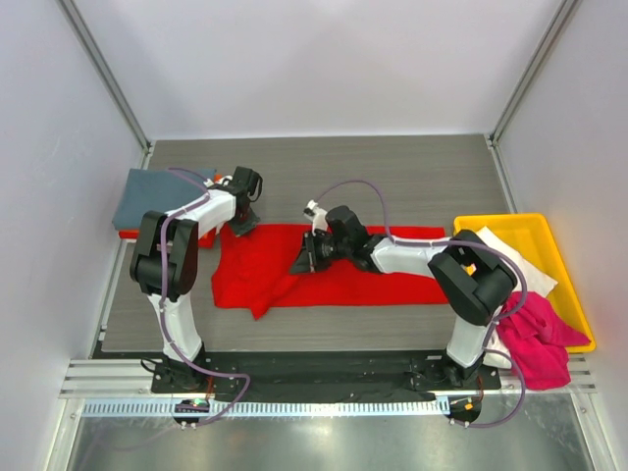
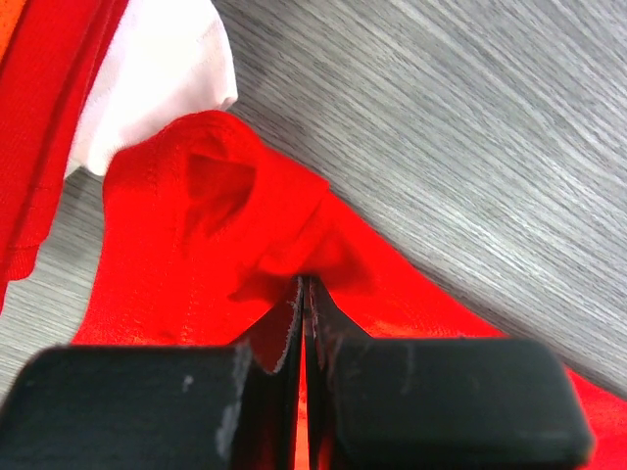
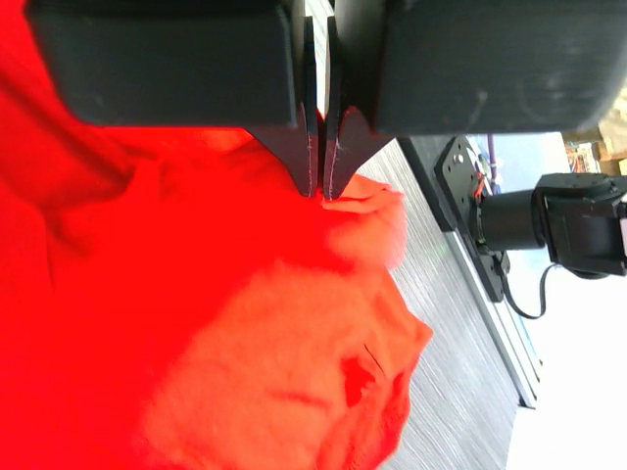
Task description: Fold and stack the t-shirts
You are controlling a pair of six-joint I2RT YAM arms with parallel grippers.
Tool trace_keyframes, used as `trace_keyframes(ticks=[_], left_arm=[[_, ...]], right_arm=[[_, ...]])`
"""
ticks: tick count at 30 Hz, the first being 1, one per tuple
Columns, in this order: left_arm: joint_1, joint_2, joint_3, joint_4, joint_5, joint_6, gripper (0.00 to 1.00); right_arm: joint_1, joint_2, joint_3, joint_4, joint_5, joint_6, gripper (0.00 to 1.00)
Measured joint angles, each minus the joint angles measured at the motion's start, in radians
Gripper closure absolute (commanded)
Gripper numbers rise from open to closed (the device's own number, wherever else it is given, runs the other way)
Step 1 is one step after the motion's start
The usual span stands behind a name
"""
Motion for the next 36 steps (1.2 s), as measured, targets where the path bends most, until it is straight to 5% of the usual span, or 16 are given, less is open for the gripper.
trace_keyframes(ticks=[10, 14, 18, 29, 36], left_arm=[[0.0, 0.0, 0.0, -0.001, -0.004, 0.0, 1.0], [0.0, 0.0, 0.0, 0.0, -0.005, 0.001, 1.0], [0.0, 0.0, 0.0, -0.001, -0.007, 0.004, 1.0], [-0.032, -0.044, -0.005, -0.043, -0.041, 0.028, 1.0], [-0.121, -0.262, -0.038, -0.074, -0.055, 0.053, 1.0]], right_arm=[[0.007, -0.05, -0.17, 0.03, 0.008, 0.052, 0.87], [0.01, -0.118, -0.249, 0.027, 0.015, 0.062, 0.62], [0.011, -0.183, -0.292, 0.017, 0.019, 0.055, 0.56], [0.011, -0.276, -0.232, -0.047, 0.052, 0.053, 0.73], [0.011, -0.175, -0.193, -0.019, 0.079, 0.094, 0.83]])
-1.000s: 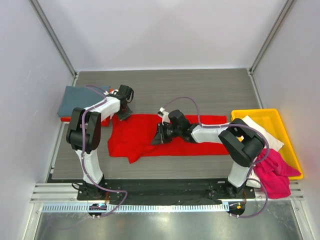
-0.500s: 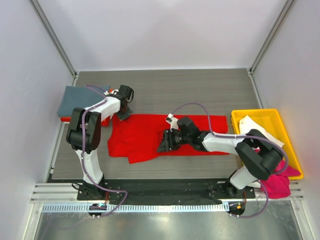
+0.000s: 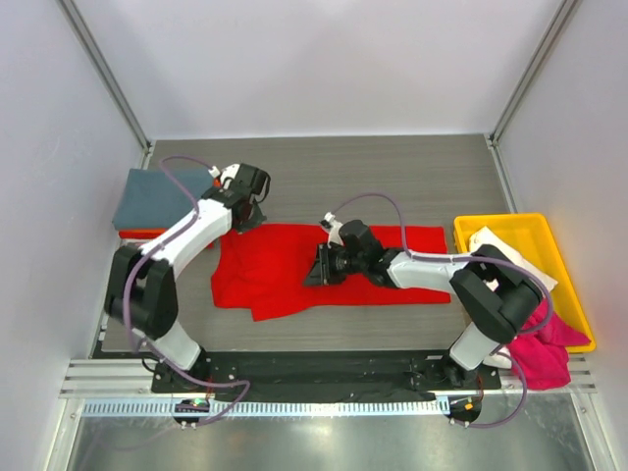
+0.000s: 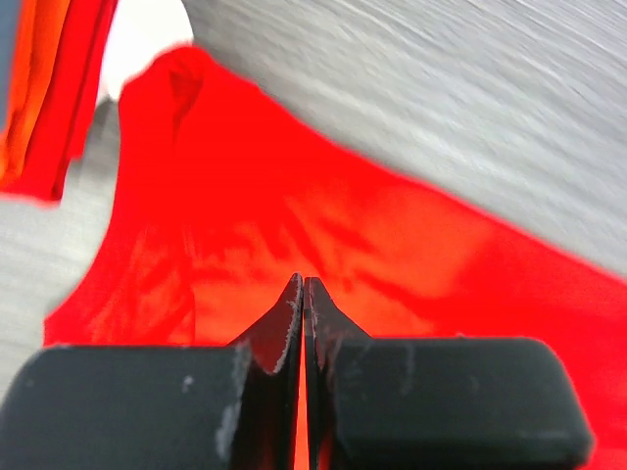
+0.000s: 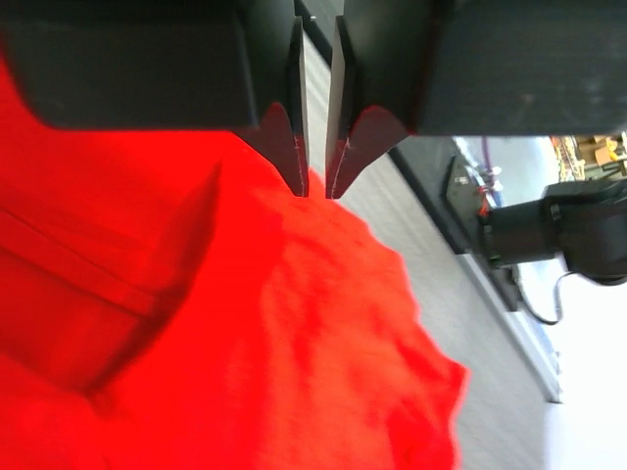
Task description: Fold and stack the t-shirts
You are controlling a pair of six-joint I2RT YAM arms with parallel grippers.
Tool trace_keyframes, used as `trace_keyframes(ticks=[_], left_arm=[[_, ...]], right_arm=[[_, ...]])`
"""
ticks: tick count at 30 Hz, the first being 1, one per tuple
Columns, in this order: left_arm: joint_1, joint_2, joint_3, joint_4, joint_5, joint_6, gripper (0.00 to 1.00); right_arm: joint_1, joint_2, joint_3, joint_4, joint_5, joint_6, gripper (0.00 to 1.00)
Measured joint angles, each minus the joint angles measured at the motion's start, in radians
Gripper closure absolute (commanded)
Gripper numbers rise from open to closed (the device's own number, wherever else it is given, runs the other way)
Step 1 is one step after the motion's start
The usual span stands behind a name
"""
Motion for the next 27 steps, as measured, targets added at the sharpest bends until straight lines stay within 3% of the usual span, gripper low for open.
trace_keyframes(ticks=[10, 16, 27], left_arm=[[-0.063, -0.373, -0.312, 0.023, 0.109, 0.003, 1.0], [-0.128, -0.463, -0.436, 0.019, 0.187, -0.024, 1.0], [-0.154, -0.541, -0.539, -0.023, 0.225, -0.097, 0.96]], right_arm=[[0.002, 0.065, -0.092, 0.013, 0.06, 0.043, 0.88], [0.002, 0.02, -0.086, -0.002, 0.074, 0.05, 0.88], [0.002, 0.054, 0.097, -0.006, 0.092, 0.045, 0.91]])
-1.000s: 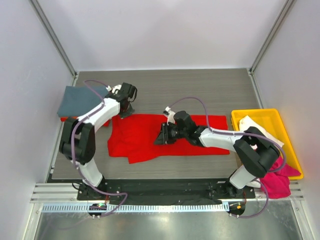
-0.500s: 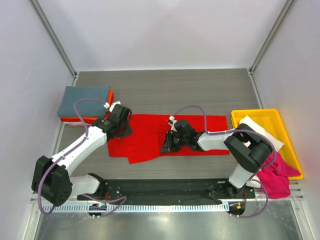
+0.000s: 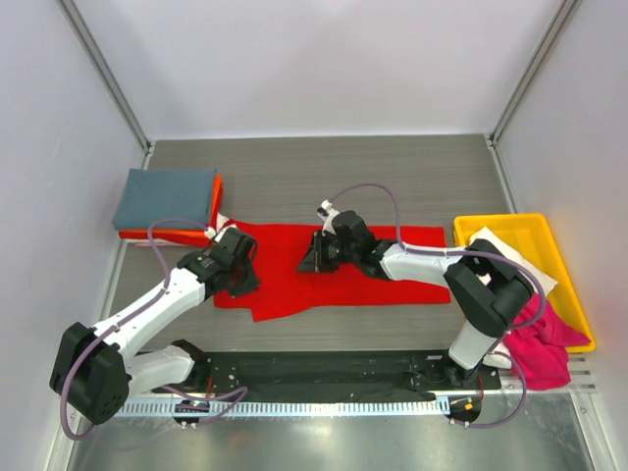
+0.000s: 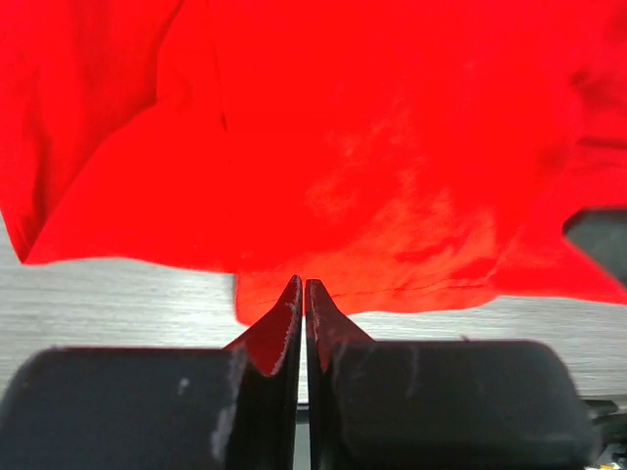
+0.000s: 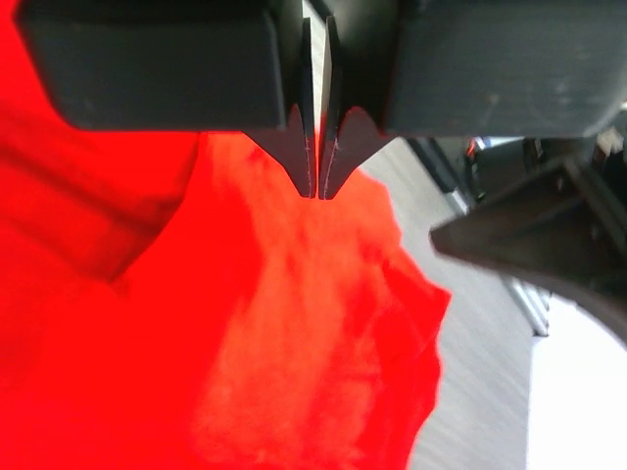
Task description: Fold and stack the t-shirts
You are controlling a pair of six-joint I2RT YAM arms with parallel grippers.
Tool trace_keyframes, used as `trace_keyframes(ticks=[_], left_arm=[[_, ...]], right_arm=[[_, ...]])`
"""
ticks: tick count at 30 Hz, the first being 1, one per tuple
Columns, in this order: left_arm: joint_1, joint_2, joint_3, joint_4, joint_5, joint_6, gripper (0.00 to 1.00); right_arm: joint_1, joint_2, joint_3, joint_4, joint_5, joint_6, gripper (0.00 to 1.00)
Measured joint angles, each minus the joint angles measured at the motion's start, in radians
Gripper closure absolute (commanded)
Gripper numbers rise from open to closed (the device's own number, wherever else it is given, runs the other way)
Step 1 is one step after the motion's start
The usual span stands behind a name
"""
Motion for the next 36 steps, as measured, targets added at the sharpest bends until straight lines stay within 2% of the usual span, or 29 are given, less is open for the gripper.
trace_keyframes(ticks=[9, 20, 26, 34, 36], left_arm=[[-0.021, 0.031, -0.078, -0.029, 0.007, -0.044, 0.9], [-0.023, -0.015, -0.159, -0.036, 0.005, -0.066, 0.85], [-0.023, -0.014, -0.178, -0.031, 0.022, -0.078, 0.75], [-0.023, -0.028, -0.197, -0.015, 0.049, -0.08, 0.76], [-0.023, -0.048, -0.207, -0.01, 0.056, -0.082, 0.72]], right_arm=[[-0.018, 0.226, 0.065, 0.014, -0.008, 0.02, 0.94], [-0.025, 0.233, 0.066, 0.033, -0.026, 0.036, 0.94], [-0.025, 0.233, 0.066, 0.033, -0.033, 0.037, 0.94], [-0.025, 0.233, 0.064, 0.034, -0.038, 0.042, 0.94], [-0.025, 0.233, 0.064, 0.034, -0.041, 0.042, 0.94]])
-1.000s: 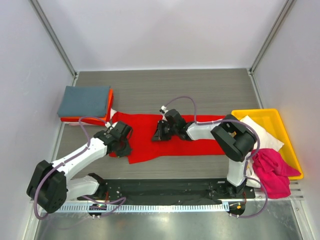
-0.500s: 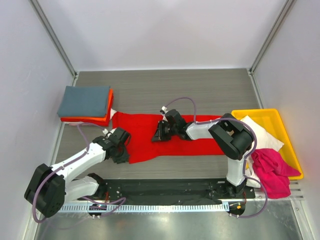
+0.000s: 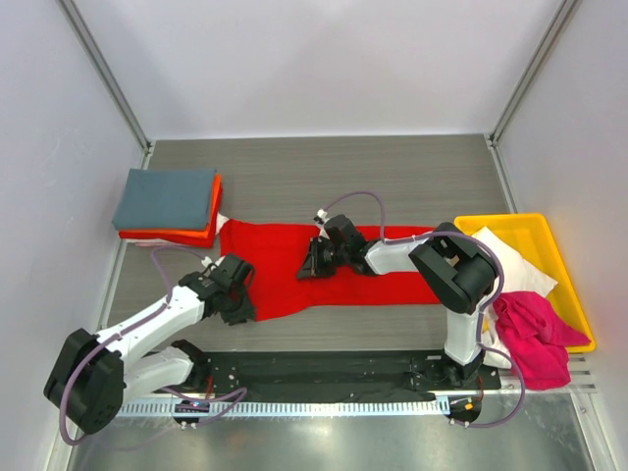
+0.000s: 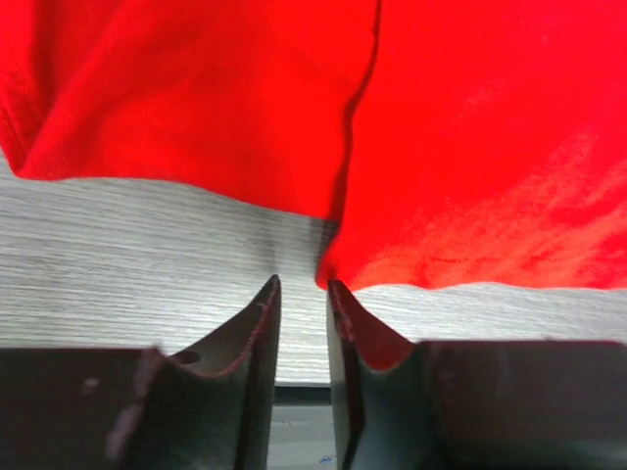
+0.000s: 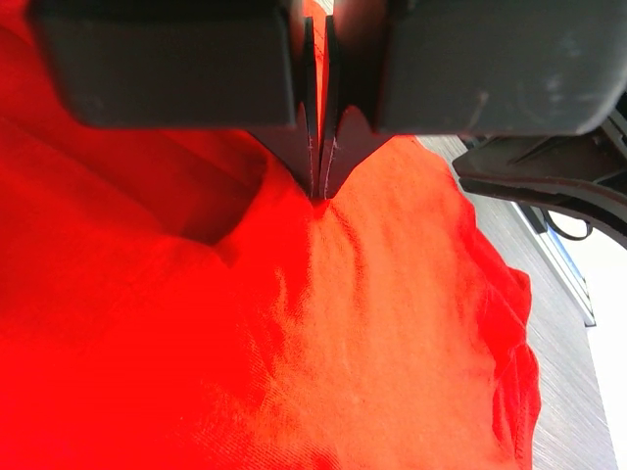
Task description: Fold and stack the t-shirts
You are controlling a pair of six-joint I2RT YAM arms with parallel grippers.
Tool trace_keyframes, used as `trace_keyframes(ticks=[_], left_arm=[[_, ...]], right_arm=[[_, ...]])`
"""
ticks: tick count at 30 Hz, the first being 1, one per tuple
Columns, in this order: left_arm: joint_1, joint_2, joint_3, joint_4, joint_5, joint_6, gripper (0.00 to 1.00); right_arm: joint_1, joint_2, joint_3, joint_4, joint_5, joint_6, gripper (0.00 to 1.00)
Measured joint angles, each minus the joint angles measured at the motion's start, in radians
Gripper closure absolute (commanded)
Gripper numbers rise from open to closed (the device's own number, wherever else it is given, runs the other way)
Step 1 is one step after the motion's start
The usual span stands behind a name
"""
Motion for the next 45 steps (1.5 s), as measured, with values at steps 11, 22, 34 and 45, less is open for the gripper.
trace_keyframes(ticks=[11, 22, 34, 45], left_arm=[[0.0, 0.027, -0.015, 0.068, 0.031, -0.021, 0.75], [0.0, 0.039, -0.019, 0.104, 0.046, -0.025, 1.0], [0.009, 0.069, -0.004, 0.111, 0.131, -0.026, 1.0], [0.135, 0.077, 0.043, 0.11, 0.226, -0.006, 1.0]], right_arm=[[-0.003, 0.014, 0.0, 0.026, -0.019, 0.005, 0.94], [-0.003, 0.014, -0.001, 0.029, -0.019, 0.012, 0.94], [-0.002, -0.014, -0.002, -0.011, -0.024, -0.012, 0.8], [0.004, -0.121, -0.027, -0.088, -0.038, -0.086, 0.73]])
